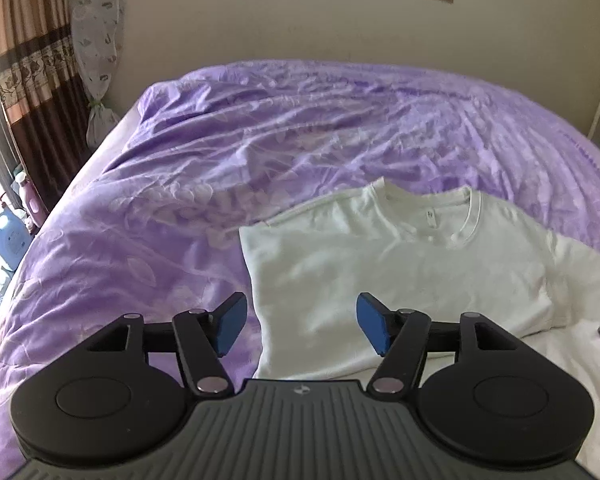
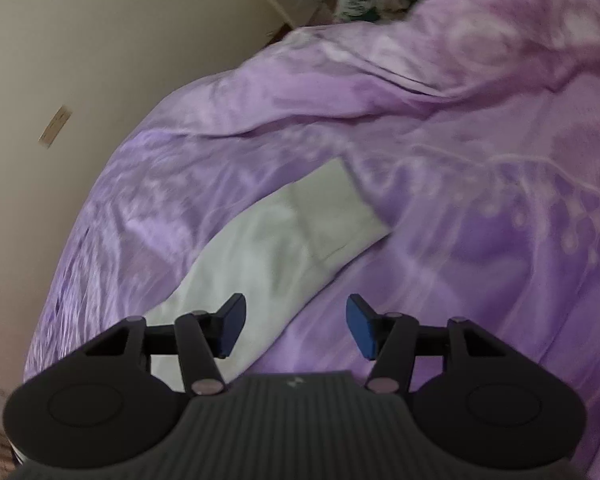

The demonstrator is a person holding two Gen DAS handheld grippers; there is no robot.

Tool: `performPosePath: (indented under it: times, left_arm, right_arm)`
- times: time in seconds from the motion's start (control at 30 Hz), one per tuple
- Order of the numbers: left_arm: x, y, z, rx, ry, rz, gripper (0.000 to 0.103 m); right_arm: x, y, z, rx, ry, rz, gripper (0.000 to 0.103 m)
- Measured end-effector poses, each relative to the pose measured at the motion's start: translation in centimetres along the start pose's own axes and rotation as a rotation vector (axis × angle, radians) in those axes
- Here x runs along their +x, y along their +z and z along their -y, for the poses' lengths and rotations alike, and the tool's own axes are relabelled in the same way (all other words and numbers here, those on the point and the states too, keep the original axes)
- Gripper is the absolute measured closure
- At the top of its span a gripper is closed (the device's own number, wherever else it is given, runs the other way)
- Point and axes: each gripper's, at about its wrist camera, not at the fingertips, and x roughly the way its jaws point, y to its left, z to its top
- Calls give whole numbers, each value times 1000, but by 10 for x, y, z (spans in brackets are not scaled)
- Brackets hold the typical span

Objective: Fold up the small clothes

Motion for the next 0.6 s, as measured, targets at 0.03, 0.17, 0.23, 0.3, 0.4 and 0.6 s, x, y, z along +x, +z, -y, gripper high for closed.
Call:
performPosePath:
  times: [0.03, 0.17, 0.23, 0.3, 0.4, 0.6]
  left_arm:
    - [2, 0, 1, 6, -2, -6, 29]
    - [12, 0, 10, 41, 13, -27, 30]
    - [17, -1, 16, 71, 30, -36, 30]
    - [21, -3, 19, 90, 40, -42, 31]
    - [26, -4, 20, 102, 40, -58, 33]
    - [28, -6, 12, 84, 24, -73, 43]
  right_arm:
    - [7, 2, 5, 24, -1, 5, 52]
    - [34, 11, 21, 100, -11, 31, 62]
    - [47, 14, 25, 130, -6, 43, 65]
    - [56, 15, 25, 135, -13, 57, 72]
    - [60, 17, 14, 77, -49, 92, 98]
    - [20, 17, -64, -182, 9, 207, 102]
